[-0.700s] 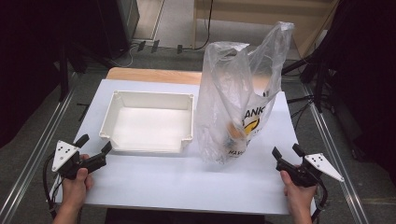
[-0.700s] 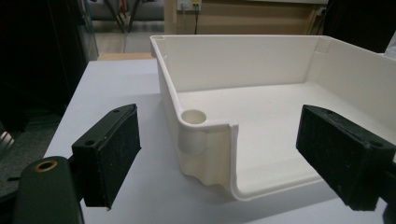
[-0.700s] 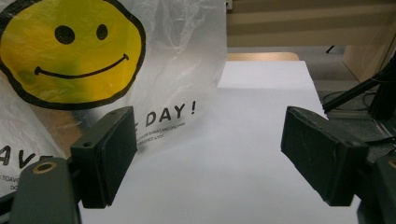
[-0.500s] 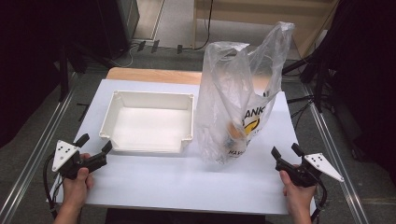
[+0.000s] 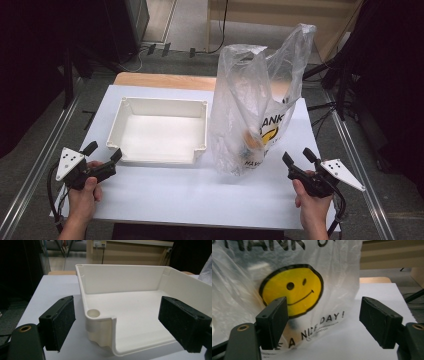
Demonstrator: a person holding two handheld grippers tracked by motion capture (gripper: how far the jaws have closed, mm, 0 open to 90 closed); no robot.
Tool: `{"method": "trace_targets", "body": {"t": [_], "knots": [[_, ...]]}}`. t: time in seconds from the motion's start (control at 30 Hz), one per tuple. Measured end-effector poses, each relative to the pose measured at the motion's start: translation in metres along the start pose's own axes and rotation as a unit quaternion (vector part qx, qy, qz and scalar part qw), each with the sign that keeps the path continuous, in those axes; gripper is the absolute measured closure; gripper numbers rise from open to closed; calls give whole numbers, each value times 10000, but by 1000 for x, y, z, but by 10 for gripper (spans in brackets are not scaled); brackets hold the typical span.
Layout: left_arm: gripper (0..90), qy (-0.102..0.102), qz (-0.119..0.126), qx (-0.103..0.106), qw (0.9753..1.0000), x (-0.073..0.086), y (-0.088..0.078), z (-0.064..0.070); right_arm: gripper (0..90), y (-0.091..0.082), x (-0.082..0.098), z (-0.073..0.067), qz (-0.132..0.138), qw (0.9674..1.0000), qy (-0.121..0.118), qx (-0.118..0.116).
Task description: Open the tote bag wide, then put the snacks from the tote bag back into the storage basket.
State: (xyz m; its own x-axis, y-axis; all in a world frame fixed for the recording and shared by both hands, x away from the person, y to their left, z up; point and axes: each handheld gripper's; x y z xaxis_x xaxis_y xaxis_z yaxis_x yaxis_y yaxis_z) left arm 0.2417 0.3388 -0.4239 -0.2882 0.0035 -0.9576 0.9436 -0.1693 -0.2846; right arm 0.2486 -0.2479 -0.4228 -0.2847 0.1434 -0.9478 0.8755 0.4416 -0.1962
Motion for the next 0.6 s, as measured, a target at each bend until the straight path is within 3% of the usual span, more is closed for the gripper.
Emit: {"method": "trace_targets", "body": {"t": [0.2, 0.23, 0.37, 0.57, 0.6], "knots": [[152, -28, -48, 385, 9992, -8, 2, 3, 280, 9, -8, -13, -93, 9999, -26, -124], [153, -39, -10, 509, 9987, -12, 2, 4, 281, 13, -12, -17, -154, 9995, -46, -263], [153, 0, 49, 546, 9985, -18, 3, 9, 261, 20, -21, -25, -250, 9981, -61, -556], [153, -8, 68, 646, 9979, -25, 5, 20, 271, 28, -32, -33, -214, 9979, -151, -586], [153, -34, 42, 739, 9973, -27, 7, 27, 277, 29, -34, -34, -202, 9979, -160, -598]]}}
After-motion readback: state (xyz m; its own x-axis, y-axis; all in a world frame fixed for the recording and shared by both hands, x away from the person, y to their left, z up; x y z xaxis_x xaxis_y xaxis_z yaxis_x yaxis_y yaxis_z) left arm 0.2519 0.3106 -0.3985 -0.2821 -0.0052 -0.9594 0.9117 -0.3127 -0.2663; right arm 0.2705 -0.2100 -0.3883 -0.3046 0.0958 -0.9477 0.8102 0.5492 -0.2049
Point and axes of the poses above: each handheld gripper's, and its own axes: y roughly forward along the jaws, x roughly out of its underside, z roughly to its right, and after that the axes turned 6 degrees about -x, right-handed
